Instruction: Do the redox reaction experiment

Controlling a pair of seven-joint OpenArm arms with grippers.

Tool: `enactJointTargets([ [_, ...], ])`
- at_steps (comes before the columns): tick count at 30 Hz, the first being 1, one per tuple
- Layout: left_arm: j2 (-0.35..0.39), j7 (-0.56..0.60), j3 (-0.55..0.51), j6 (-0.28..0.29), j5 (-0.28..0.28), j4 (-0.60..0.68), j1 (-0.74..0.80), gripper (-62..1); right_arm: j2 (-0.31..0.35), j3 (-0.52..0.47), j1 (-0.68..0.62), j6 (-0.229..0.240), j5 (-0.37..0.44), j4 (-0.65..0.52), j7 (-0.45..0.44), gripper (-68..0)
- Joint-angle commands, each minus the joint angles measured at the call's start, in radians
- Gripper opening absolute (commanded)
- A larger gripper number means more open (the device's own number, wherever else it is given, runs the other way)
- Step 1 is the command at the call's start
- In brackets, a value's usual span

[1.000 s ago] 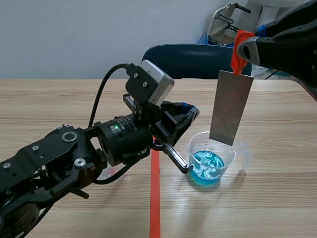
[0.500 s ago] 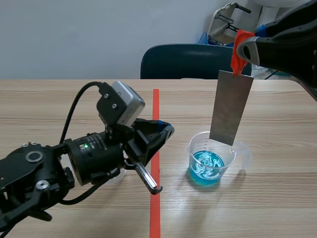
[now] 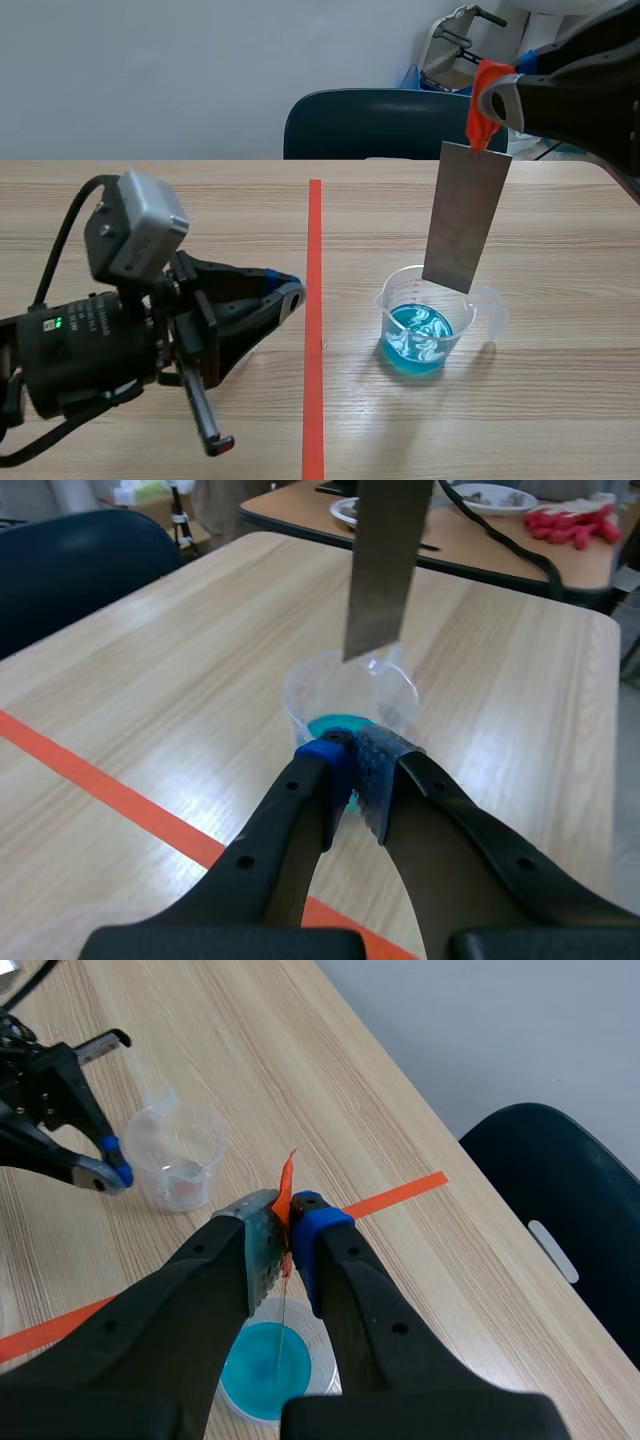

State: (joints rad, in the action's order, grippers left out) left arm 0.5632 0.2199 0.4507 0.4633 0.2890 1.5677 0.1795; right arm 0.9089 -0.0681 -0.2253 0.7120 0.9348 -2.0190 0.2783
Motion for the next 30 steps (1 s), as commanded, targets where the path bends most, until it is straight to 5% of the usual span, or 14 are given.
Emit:
enactJointTargets([
  [1, 0.008, 0.043, -0.02, 0.005, 0.011, 0.019, 0.027, -59.0, 0.01, -0.008, 0.02, -0.004, 0.012, -0.014, -0.012, -66.9],
  [7, 0.034, 0.158, -0.079, 0.008, -0.004, 0.02, 0.129, -53.2, 0.01, -0.008, 0.02, -0.004, 0.013, -0.014, -0.012, -66.9],
  [13, 0.039, 0.211, -0.085, 0.008, -0.098, 0.023, 0.182, -53.2, 0.01, -0.008, 0.02, -0.004, 0.013, -0.014, -0.014, -66.9],
  [16, 0.039, 0.219, -0.086, 0.008, -0.1, 0.023, 0.189, -51.8, 0.01, -0.008, 0.02, -0.004, 0.012, -0.014, -0.014, -66.9],
  [18, 0.039, 0.227, -0.086, 0.008, -0.099, 0.023, 0.189, -42.0, 0.01, -0.008, 0.02, -0.004, 0.013, -0.014, -0.015, -66.9],
  [23, 0.038, 0.283, -0.086, 0.002, -0.098, 0.023, 0.192, 1.4, 0.01, -0.008, 0.02, -0.004, 0.013, -0.014, -0.015, -66.9],
  [30, 0.038, 0.285, -0.086, -0.012, -0.099, 0.023, 0.192, 1.4, 0.01, -0.008, 0.02, -0.004, 0.013, -0.014, -0.015, -66.9],
])
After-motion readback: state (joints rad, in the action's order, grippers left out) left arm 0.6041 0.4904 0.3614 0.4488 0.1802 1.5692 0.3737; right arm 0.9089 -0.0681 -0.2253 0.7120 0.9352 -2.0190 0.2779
